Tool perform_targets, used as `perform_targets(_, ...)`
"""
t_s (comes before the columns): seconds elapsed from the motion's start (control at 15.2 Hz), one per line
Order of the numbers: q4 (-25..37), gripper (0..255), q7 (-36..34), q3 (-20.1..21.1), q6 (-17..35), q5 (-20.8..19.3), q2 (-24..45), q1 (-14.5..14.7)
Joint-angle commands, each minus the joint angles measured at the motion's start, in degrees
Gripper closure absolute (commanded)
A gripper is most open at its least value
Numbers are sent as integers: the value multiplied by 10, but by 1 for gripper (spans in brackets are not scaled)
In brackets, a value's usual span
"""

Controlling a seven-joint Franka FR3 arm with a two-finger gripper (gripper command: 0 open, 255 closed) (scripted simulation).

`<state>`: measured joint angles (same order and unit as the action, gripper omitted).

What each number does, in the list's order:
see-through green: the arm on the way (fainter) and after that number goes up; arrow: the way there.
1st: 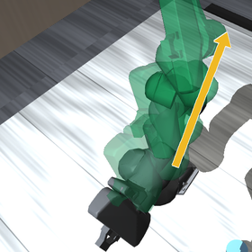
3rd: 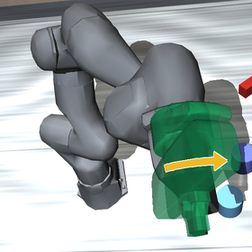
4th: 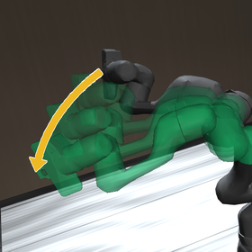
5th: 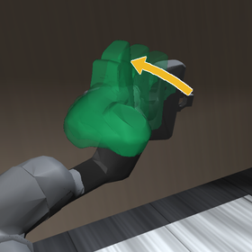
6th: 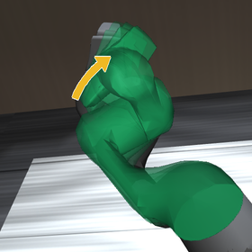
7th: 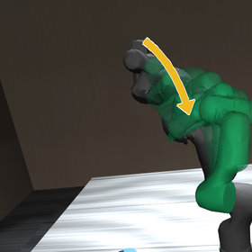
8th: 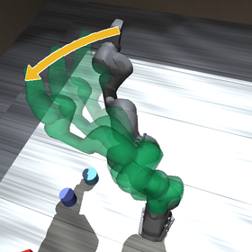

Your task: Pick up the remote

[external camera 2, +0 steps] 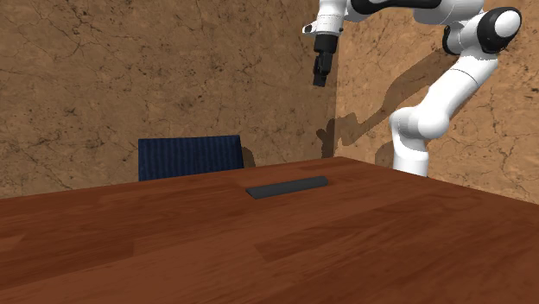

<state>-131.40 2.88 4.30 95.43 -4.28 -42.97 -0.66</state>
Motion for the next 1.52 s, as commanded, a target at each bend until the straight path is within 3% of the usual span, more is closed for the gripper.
perform_targets(0.0, 0, 0, 0, 0, 0, 0, 0, 0)
perform_targets(0.79, 20, 0, -69, 102, 107, 39, 150, 49)
perform_targets(1.45, 92, 0, -136, 187, 175, 23, 313, 78)
